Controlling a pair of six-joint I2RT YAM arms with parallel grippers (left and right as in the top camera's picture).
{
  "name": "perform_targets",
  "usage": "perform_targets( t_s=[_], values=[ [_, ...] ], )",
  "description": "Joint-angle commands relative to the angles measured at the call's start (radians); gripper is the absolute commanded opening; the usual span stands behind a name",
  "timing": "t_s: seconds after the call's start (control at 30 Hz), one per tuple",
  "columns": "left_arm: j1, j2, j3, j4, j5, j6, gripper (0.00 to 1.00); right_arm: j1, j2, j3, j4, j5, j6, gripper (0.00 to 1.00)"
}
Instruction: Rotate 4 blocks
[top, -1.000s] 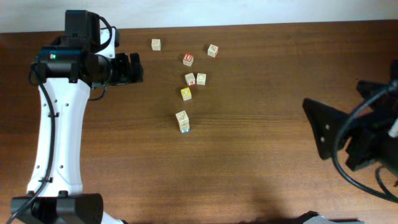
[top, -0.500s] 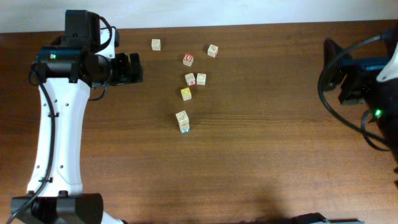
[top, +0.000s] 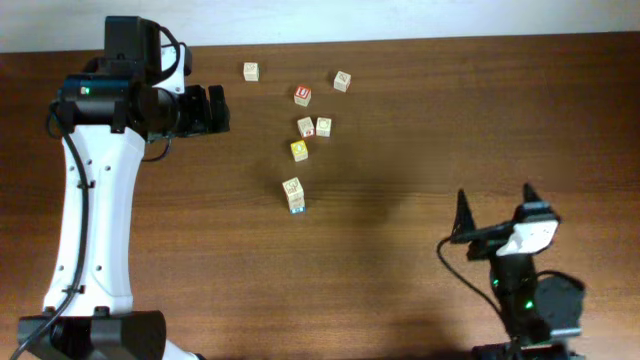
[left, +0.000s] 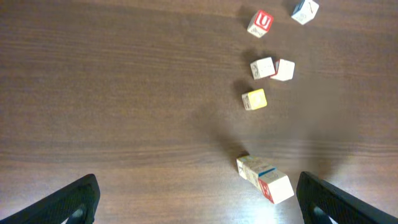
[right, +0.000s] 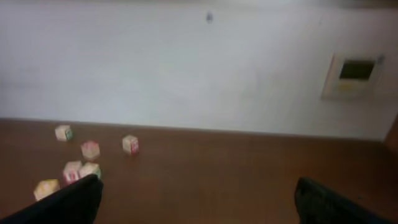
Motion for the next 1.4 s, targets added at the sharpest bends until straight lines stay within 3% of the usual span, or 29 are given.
perform_targets(
  t_s=[0.0,0.17,0.9,1.07,1.2,1.37],
  values=[
    [0.001,-0.014,0.014,0.003,-0.004,0.009,0.99,-0.006,-0.15,-0.147,0.012,-0.003,0.001,0.98],
    [0.001,-0.014,0.014,0.003,-0.004,0.009,0.99,-0.006,-0.259,-0.256,-0.043,-0.004,0.001,0.98],
    [0.005,-0.016,0.014,0.006,-0.046,0.009,0.99,-0.006,-0.256,-0.256,-0.067,0.004,0.001,0.98],
    [0.005,-0.148,-0.019,0.112,-0.097,0.01,0.99,-0.006,-0.256,-0.256,-0.067,0.004,0.001,0.98],
    [0.009,-0.339,-0.219,0.297,-0.111,0.029,0.99,-0.006,-0.256,-0.256,-0.067,0.004,0.001,0.98],
    [0.045,-0.66,-0.693,0.626,-0.108,0.043,0.99,-0.006,-0.256,-0.256,-0.067,0.004,0.001,0.98]
  ],
)
